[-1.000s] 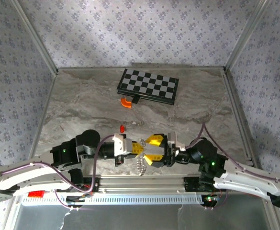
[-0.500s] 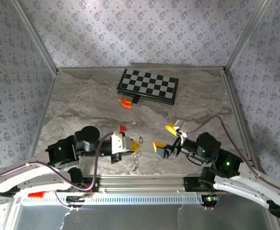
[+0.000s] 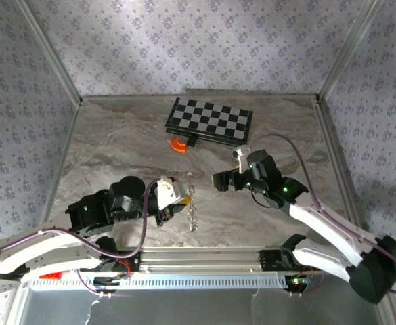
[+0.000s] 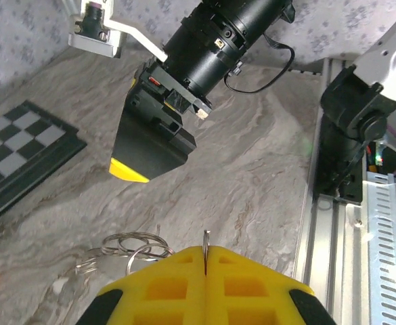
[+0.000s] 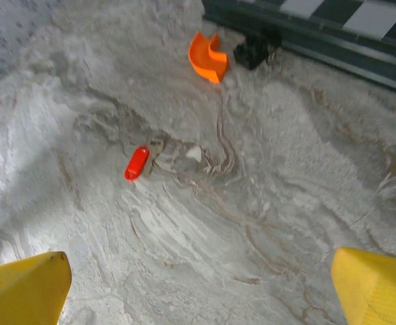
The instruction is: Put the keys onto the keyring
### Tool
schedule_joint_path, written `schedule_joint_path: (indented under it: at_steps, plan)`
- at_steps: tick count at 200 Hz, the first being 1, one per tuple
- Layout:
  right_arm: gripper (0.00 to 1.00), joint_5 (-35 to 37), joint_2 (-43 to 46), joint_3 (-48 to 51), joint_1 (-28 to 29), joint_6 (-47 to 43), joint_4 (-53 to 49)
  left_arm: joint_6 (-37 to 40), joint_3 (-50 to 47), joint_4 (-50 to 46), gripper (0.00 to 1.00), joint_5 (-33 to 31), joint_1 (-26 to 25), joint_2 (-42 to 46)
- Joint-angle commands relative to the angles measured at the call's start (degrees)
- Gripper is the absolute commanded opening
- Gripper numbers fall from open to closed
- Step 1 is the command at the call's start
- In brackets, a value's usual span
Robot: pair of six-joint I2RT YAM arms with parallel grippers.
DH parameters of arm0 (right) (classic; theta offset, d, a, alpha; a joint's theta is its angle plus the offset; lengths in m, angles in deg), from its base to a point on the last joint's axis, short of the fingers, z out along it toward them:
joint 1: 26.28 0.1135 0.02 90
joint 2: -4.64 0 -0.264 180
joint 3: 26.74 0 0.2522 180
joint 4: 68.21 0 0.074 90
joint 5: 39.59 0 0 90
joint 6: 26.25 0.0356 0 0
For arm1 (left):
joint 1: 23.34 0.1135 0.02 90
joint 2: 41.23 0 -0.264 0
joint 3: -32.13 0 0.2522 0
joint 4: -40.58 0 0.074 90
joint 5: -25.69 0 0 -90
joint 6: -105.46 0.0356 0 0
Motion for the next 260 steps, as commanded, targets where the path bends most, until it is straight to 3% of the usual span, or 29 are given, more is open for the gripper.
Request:
schedule_joint_path:
  at_steps: [1, 82, 145, 260]
  plan:
    - [0.98, -3.06, -7.03, -5.11, -0.18, 0.52, 1.44, -4.95, 1.04, -0.01, 0.00, -1.81, 2.36, 1.63]
    - [0.86, -7.14, -36.82, -24.19, 3.51, -2.41, 3.14, -11.81, -4.88, -0.56, 0.00, -1.13, 12.77, 7.13]
    - [0.79, -10.16, -48.64, -29.97, 7.08, 5.16, 8.93, -9.72, -8.76, 0.52, 0.00, -7.76, 14.94, 10.29]
    - [0.54, -12.36, -59.54, -37.92, 7.49, 5.92, 4.83, -5.98, -11.99, 4.62, 0.00, -11.50, 16.50, 14.71]
